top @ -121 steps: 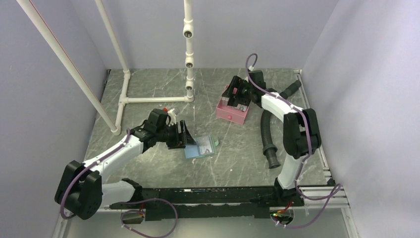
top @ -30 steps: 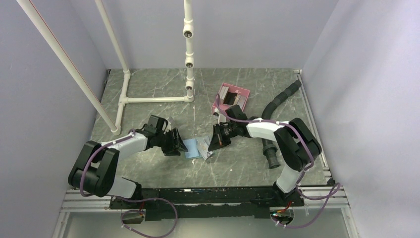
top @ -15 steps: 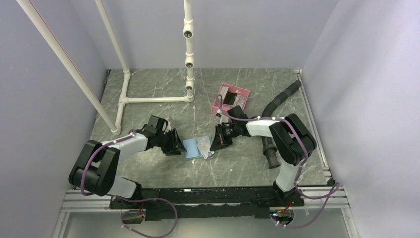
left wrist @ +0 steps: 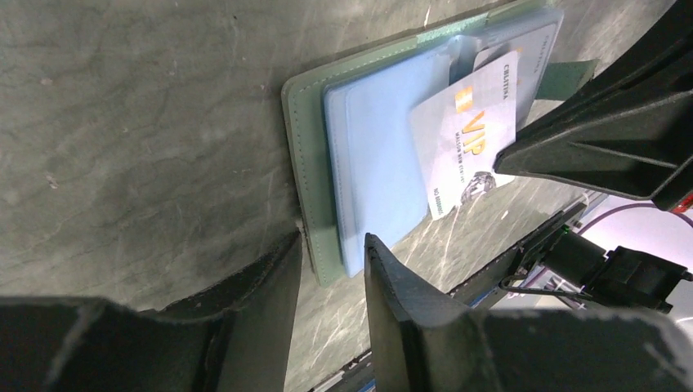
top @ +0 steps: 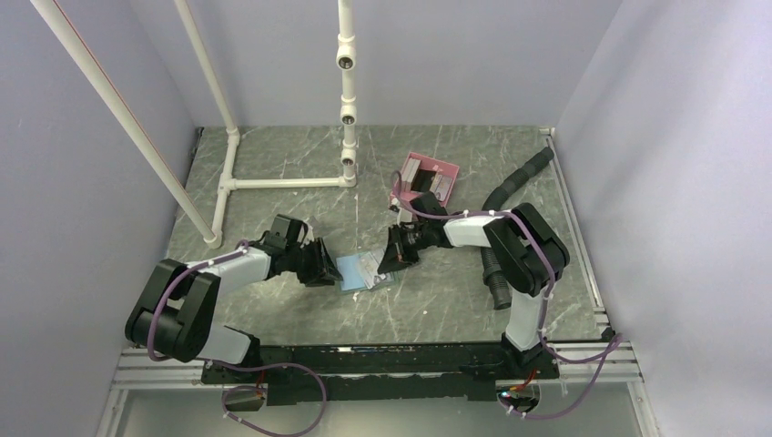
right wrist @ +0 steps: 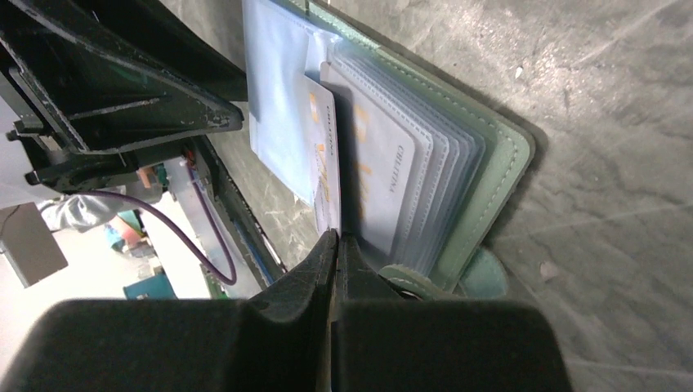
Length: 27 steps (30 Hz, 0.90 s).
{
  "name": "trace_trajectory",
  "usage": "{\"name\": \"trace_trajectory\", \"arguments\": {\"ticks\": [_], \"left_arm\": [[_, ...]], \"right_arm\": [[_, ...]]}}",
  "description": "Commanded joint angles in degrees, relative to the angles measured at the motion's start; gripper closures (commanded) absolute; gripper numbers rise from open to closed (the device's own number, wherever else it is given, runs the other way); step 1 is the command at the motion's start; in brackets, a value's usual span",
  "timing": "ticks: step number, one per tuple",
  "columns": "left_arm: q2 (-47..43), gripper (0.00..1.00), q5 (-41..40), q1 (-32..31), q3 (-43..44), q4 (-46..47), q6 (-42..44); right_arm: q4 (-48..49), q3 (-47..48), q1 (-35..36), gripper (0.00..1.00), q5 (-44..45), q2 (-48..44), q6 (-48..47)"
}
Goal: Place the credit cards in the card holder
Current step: Insert the credit card into the card holder.
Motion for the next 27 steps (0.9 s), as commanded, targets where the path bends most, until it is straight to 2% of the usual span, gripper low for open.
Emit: {"name": "trace_trajectory", "arguments": {"ticks": [1, 12, 19, 21, 24, 27], "left_arm": [[-0.9, 0.60, 0.2, 0.1, -1.6, 1.6, -0.7], [-2.1, 0.61, 0.9, 0.1, -2.4, 2.5, -1.8], [-3.0, 0.63, 1.2, 0.1, -3.1, 3.3, -2.8], [-3.8, 0.62, 1.2, 0.1, -3.3, 3.0, -3.0], [-5.4, 0.56, 0.2, 0.3, -2.7, 0.5, -2.9], [-6.6, 0.53, -0.2, 1.4, -2.3, -1.0, -2.8]], "right_arm": [[7.3, 0.7, 0.3, 1.00, 1.8, 0.9, 2.0], [14.1, -1.3, 2.3, 1.00, 4.4, 1.5, 6.6], [21.9, -7.0, 3.7, 1.00, 6.4, 0.4, 18.1], [18.8, -6.6, 3.7, 0.92, 7.7, -0.3, 16.7], [7.6, -3.0, 3.7, 0.80, 11.9, -2.1, 9.3], [-3.8, 1.7, 3.8, 0.75, 15.9, -3.2, 2.6]]}}
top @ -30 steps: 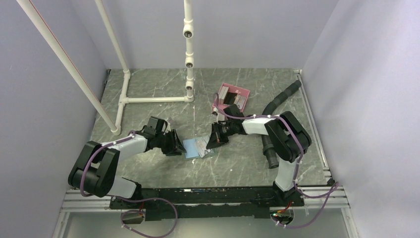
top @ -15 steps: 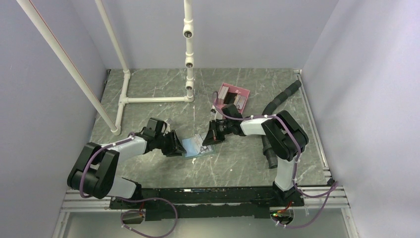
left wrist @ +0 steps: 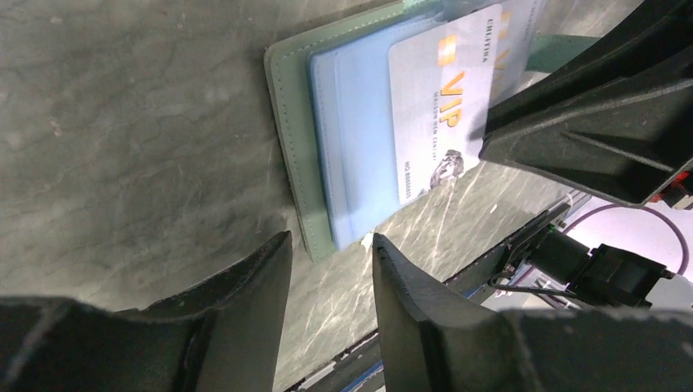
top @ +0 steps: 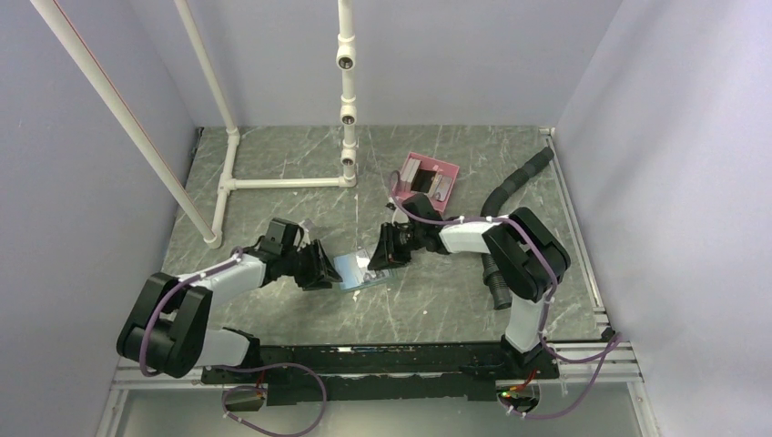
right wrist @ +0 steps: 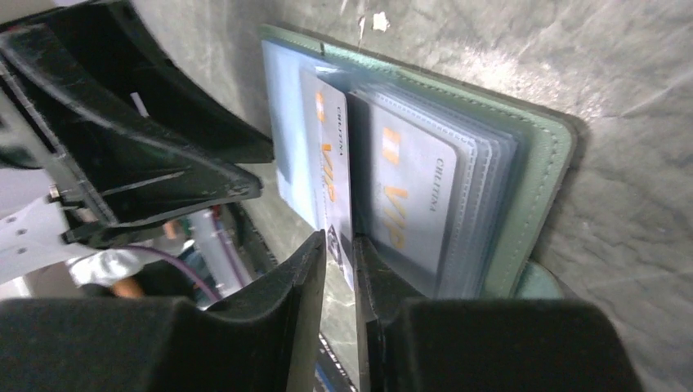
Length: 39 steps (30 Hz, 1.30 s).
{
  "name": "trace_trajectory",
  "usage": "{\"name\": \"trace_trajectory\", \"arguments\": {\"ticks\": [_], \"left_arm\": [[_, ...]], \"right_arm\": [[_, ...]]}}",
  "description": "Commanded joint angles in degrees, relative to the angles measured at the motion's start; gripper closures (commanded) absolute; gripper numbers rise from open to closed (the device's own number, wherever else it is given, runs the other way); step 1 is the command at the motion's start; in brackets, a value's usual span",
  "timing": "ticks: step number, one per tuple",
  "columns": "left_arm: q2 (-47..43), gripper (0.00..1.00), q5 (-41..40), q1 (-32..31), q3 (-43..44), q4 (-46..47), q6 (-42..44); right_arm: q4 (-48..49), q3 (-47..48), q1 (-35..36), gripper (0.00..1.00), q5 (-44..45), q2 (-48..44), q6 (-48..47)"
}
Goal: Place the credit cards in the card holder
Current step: Insert the credit card into the card holder.
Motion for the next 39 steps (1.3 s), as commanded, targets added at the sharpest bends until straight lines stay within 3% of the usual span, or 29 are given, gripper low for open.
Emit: {"name": "trace_trajectory", "arguments": {"ticks": [1, 4, 7, 11, 17, 24, 31, 36, 39], "left_arm": [[-2.9, 0.55, -0.7, 1.6, 1.0, -2.3, 0.0], [-2.2, 0.64, -2.7, 2.6, 2.5, -5.2, 0.8], [-0.8, 0.70, -4.9, 2.8, 2.7, -6.1, 0.9], [3.2, 0.77, -4.9, 2.7, 2.0, -3.3, 0.0], [3.9, 0.79, -11.0, 2.7, 1.2, -4.5, -0.6], [6.5, 0.80, -8.0, 2.4, -0.4, 0.4, -2.3], [2.5, 0.71, -9.4, 2.5, 0.3, -4.1, -1.5], [2.0, 0.73, -11.9, 2.6, 0.3, -6.6, -1.9], [2.3, 0.73, -13.8, 2.6, -0.1, -6.9, -1.7]], "right_arm": [[-18.5, 5.8, 0.2, 0.73, 10.7, -2.9, -11.6], [-21.9, 6.7, 0.4, 0.66, 13.4, -4.5, -14.9], [-22.7, 7.9, 0.7, 0.66, 12.8, -3.9, -16.8], [-19.4, 9.2, 1.8, 0.78, 10.9, -0.9, -15.3], [-14.6, 11.5, 4.8, 0.83, 10.0, 3.0, -11.3], [-5.9, 10.1, 7.1, 0.83, 3.6, 3.6, -4.5], [-16.7, 10.5, 6.0, 0.76, 12.0, -1.6, -11.8], [-18.2, 11.4, 5.9, 0.60, 14.2, -0.5, -13.0], [-18.6, 13.4, 6.2, 0.58, 14.7, 1.7, -12.1]]}}
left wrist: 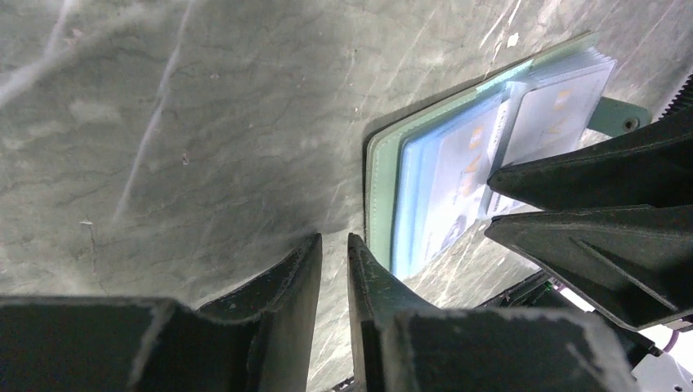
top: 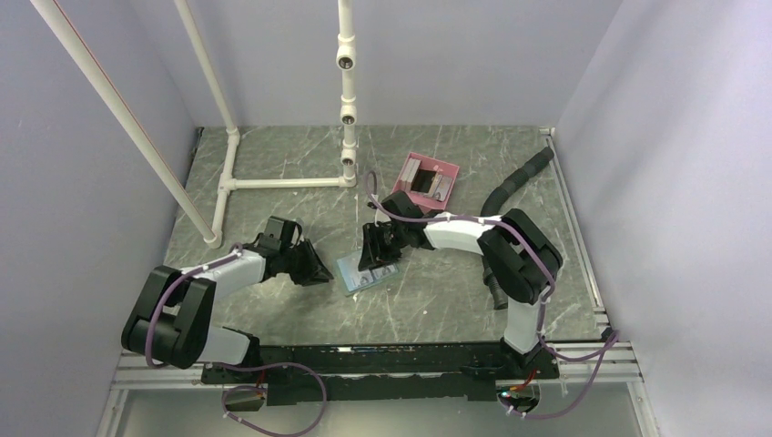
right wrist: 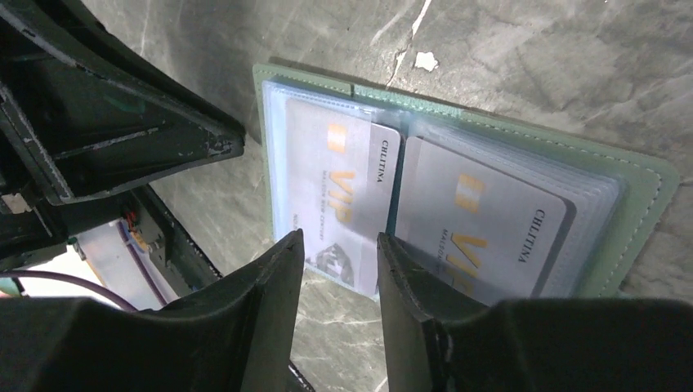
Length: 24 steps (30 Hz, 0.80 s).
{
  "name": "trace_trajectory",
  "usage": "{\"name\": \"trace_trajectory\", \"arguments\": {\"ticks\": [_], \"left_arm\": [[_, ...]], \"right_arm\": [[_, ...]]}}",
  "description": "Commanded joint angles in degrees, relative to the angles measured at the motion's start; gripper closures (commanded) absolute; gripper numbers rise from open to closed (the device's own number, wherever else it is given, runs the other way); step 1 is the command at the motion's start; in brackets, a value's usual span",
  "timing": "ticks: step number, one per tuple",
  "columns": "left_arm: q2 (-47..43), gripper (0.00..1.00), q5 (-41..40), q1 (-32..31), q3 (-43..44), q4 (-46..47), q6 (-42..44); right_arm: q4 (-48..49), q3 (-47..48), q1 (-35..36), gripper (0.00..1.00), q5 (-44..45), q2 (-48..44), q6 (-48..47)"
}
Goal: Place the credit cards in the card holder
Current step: Insert the credit card into the card holder.
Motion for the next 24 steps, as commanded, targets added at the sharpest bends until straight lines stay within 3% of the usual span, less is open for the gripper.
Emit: {"name": "trace_trajectory", "arguments": {"ticks": [1, 7, 15, 17, 24], "left_arm": [[1.0, 0.74, -7.5, 0.1, -1.0, -5.1, 1.9], [5.8, 0.77, -4.5, 0.1, -0.4, -0.3, 1.4], [10.7, 0.81, 2.6, 0.1, -0.3, 7.1, -0.2], [9.7, 0.80, 3.2, 0.1, -0.7, 7.8, -0.9], [3.2, 0.72, 2.2, 0.2, -1.3, 4.3, -1.6]], "right_arm": [[-2.0, 2.7, 0.3, 0.58, 4.0, 1.7, -0.5], [-3.7, 3.5, 2.7, 0.47, 11.1, 2.0, 1.1], [11.1, -0.4, 3.0, 0.47, -4.3, 1.6, 4.7], [12.1, -1.1, 2.3, 0.47, -4.6, -0.1, 5.4], [-4.8, 1.7, 1.1, 0.37, 6.6, -8.7, -2.7]]}}
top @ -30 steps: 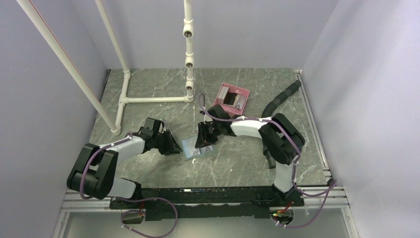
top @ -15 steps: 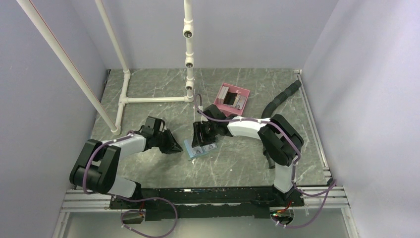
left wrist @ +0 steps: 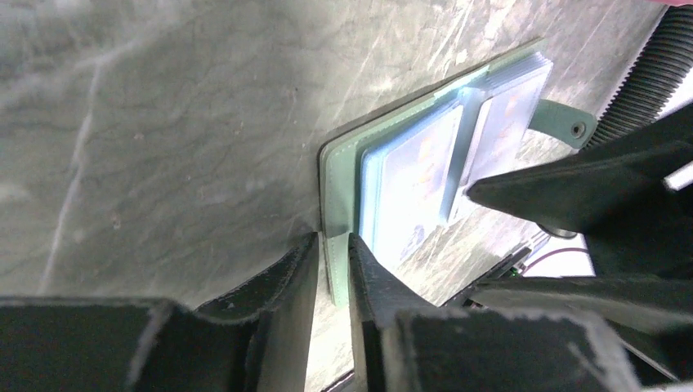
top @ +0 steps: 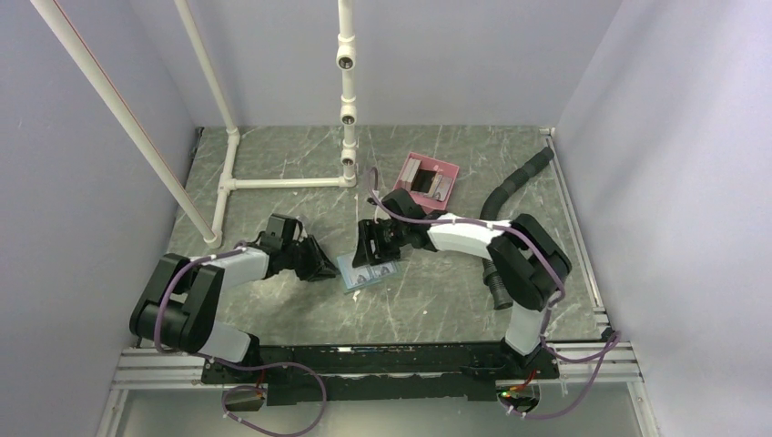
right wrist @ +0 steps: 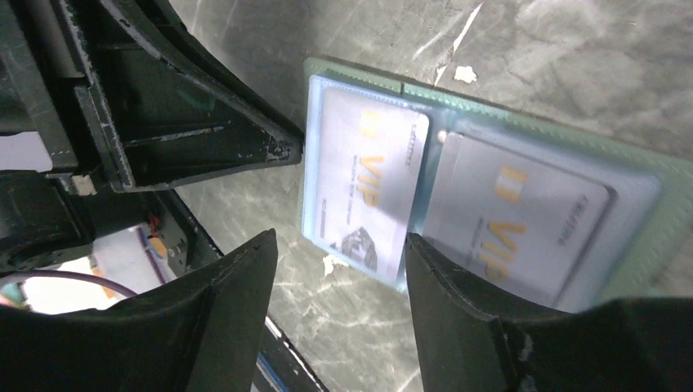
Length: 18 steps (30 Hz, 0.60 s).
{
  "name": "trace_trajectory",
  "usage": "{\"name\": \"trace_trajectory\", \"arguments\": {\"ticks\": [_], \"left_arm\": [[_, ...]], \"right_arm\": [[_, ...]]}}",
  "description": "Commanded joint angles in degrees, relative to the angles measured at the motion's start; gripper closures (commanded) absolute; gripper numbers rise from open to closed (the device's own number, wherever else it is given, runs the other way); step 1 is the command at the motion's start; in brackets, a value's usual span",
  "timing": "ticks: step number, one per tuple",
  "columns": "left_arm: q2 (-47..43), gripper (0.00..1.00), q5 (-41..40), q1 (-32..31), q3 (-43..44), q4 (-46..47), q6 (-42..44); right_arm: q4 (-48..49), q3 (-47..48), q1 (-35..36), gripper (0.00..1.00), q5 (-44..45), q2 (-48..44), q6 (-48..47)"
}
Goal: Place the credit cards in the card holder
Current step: Insert the credit card into the card holder, then close the card holder at the center of the board.
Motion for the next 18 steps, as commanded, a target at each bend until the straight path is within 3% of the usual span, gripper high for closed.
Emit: {"name": "trace_trajectory", "arguments": {"ticks": [1, 5, 12, 14, 18], "left_arm": [[-2.3, 0.71, -3.2, -0.2, -2.0, -3.3, -0.1], [-3.0, 0.69, -0.6, 0.5, -3.5, -1.9, -3.2], [-8.0, 0.46, -2.6, 0.6, -11.3, 6.4, -14.7], [-6.1, 0.39, -1.8, 0.6, -13.3, 12.2, -16.5], [3.0, 0.37, 2.2, 0.6, -14.8, 26.1, -18.6]], "right_arm": [[-10.5, 2.9, -0.2, 0.36, 8.5, -7.8, -6.3], [-14.3, 1.3, -1.8, 0.36, 14.3, -9.7, -9.1], [-10.0, -2.0, -2.2, 0.45, 15.5, -6.2, -8.3], [-8.7, -3.0, -2.2, 0.45, 15.9, -5.2, -6.9], [-5.0, -5.5, -2.2, 0.47, 13.6, -3.5, -4.5]]}}
